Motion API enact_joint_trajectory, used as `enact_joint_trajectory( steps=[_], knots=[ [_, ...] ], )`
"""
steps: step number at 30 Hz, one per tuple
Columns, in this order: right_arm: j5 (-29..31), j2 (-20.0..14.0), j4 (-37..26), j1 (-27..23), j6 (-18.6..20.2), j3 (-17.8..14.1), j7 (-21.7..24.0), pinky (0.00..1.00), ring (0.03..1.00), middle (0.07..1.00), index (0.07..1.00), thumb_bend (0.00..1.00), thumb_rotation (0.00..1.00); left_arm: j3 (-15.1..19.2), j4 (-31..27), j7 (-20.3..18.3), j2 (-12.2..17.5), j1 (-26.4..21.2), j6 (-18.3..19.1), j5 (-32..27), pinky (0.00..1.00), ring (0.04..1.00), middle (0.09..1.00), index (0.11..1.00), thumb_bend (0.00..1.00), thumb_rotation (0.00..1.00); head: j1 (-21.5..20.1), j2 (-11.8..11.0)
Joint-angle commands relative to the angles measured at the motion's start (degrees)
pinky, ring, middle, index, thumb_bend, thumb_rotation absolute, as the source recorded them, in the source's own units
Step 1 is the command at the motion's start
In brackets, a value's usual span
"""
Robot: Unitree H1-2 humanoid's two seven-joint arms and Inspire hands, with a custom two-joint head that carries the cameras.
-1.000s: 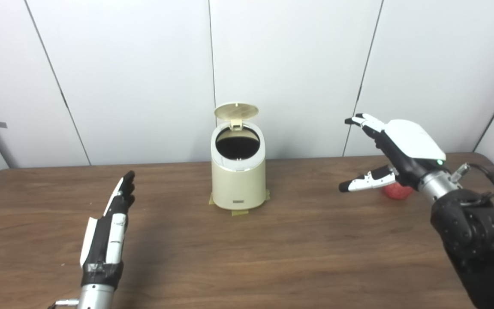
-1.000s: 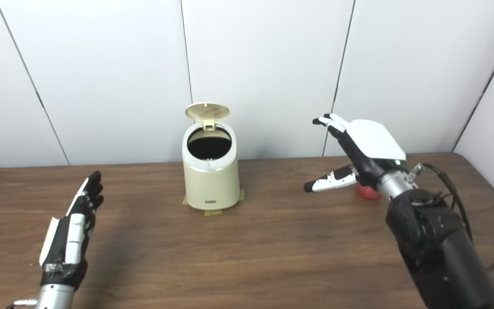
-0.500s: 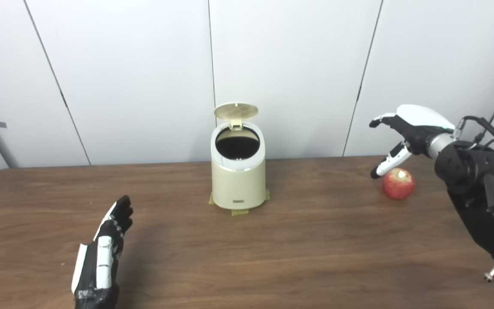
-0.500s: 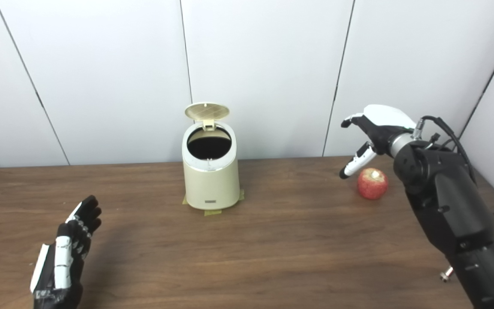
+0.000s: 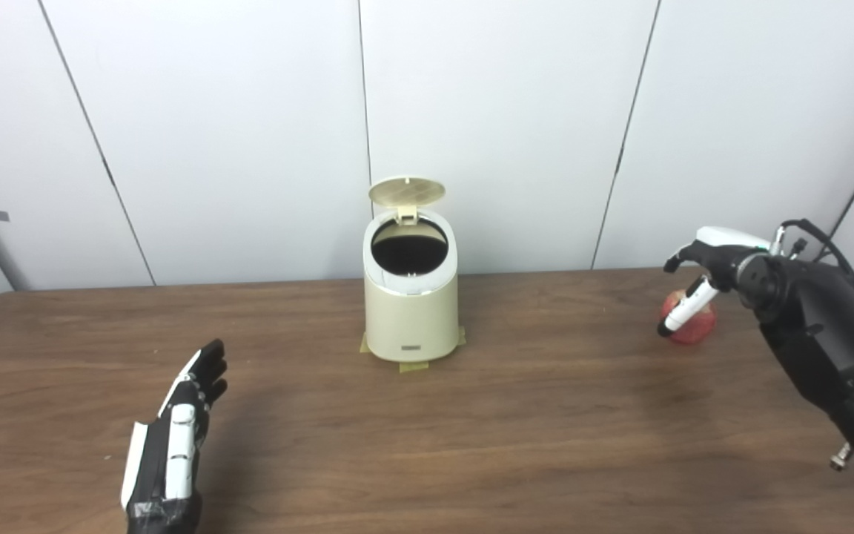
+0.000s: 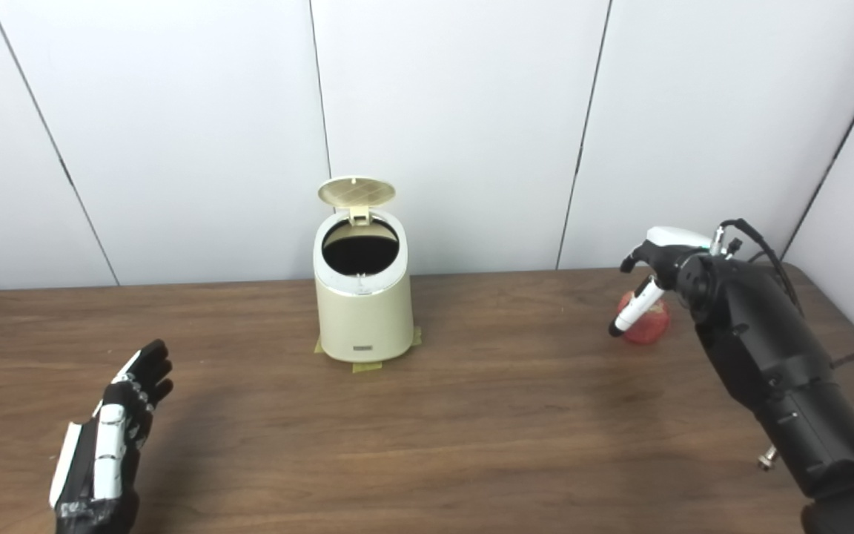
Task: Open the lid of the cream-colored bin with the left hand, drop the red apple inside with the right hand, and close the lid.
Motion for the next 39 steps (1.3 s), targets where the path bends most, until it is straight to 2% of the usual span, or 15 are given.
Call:
enact_joint_trajectory(
  steps=[1, 3, 5, 10, 13, 17, 20, 25, 29, 31, 33, 35, 38, 39],
  knots=[
    [0.46, -1.28, 0.47, -4.11, -0.19, 0.10, -2.51, 0.59, 0.817, 0.930, 0.832, 0.97, 0.28, -0.18, -2.82, 0.07, 0.03, -1.27, 0.03, 0.67, 0.95, 0.945, 0.939, 0.902, 0.33, 0.95, 0.00, 0.06],
    [0.54, -1.46, 1.26, -3.76, -1.78, 1.10, -3.44, 0.59, 0.797, 0.909, 0.836, 0.96, 0.30, -0.23, -2.80, 0.05, 0.13, -1.33, 0.09, 0.48, 0.95, 0.948, 0.938, 0.901, 0.33, 0.94, 0.16, 0.07],
    [-0.02, -1.65, 0.89, -3.22, -1.86, 2.41, -3.68, 0.61, 0.816, 0.911, 0.836, 0.92, 0.31, -0.14, -2.78, 0.12, 0.09, -1.39, 0.10, 0.18, 0.94, 0.948, 0.936, 0.898, 0.32, 0.90, 0.35, 0.15],
    [0.37, -1.57, 3.25, -2.32, -3.06, 3.90, -7.01, 0.61, 0.813, 0.877, 0.824, 0.91, 0.28, -0.12, -3.02, 0.36, 0.15, -1.46, 0.61, 0.45, 0.93, 0.944, 0.933, 0.898, 0.34, 0.87, 0.46, 0.23],
    [0.43, -1.38, 3.82, -1.60, -2.52, 4.33, -8.30, 0.63, 0.806, 0.870, 0.826, 0.88, 0.27, -0.22, -3.18, 0.28, 0.19, -1.42, 1.42, 0.44, 0.95, 0.948, 0.936, 0.896, 0.32, 0.82, 0.46, 0.23],
    [1.92, -1.19, 5.81, -1.10, -3.95, 4.22, -10.50, 0.67, 0.819, 0.869, 0.836, 0.87, 0.26, -0.34, -3.30, 0.17, 0.21, -1.32, 2.18, 0.35, 0.96, 0.957, 0.940, 0.902, 0.31, 0.80, 0.63, 0.22],
    [2.45, -1.10, 5.45, -1.07, -3.73, 4.53, -10.38, 0.68, 0.826, 0.877, 0.845, 0.86, 0.24, -0.36, -3.51, 0.30, 0.17, -1.27, 2.37, 0.56, 0.96, 0.961, 0.944, 0.905, 0.32, 0.80, 0.54, 0.29],
    [1.94, -1.09, 6.17, -1.72, -2.97, 5.83, -9.69, 0.66, 0.820, 0.887, 0.860, 0.84, 0.26, -0.38, -3.58, 0.50, -0.12, -1.26, 1.93, 0.59, 0.96, 0.957, 0.939, 0.900, 0.34, 0.78, 0.77, 0.40],
    [1.70, -1.64, 6.50, -1.78, -4.62, 7.00, -10.39, 0.65, 0.839, 0.878, 0.852, 0.88, 0.28, -0.31, -3.42, 0.51, -0.12, -1.33, 1.73, 0.42, 0.96, 0.955, 0.936, 0.897, 0.34, 0.78, 0.91, 0.45],
    [1.20, -1.80, 7.35, -1.85, -5.47, 7.72, -11.31, 0.65, 0.797, 0.829, 0.842, 0.86, 0.25, -0.24, -3.48, 0.72, -0.15, -1.32, 1.70, 0.71, 0.96, 0.949, 0.933, 0.892, 0.35, 0.77, 0.91, 0.45],
    [0.96, -1.91, 7.61, -1.92, -5.85, 8.24, -11.60, 0.57, 0.710, 0.774, 0.835, 0.84, 0.22, -0.25, -3.64, 0.85, -0.16, -1.26, 1.83, 0.96, 0.95, 0.947, 0.931, 0.892, 0.35, 0.77, 0.91, 0.45],
    [1.16, -1.91, 7.79, -1.89, -6.34, 8.37, -12.32, 0.56, 0.691, 0.759, 0.828, 0.83, 0.20, -0.29, -3.71, 0.87, -0.13, -1.22, 1.87, 1.18, 0.95, 0.948, 0.932, 0.891, 0.35, 0.78, 0.91, 0.45],
    [1.05, -1.59, 8.29, -1.74, -6.80, 8.35, -14.65, 0.66, 0.786, 0.813, 0.810, 0.84, 0.16, -0.28, -3.80, 0.81, -0.13, -1.13, 1.91, 1.42, 0.95, 0.948, 0.931, 0.891, 0.35, 0.78, 1.02, 0.46],
    [1.46, -1.16, 8.52, -1.38, -7.47, 7.53, -17.53, 0.68, 0.796, 0.819, 0.805, 0.84, 0.16, -0.28, -3.67, 0.74, -0.09, -1.16, 1.64, 1.46, 0.95, 0.947, 0.931, 0.891, 0.34, 0.78, 1.02, 0.46]
  ],
)
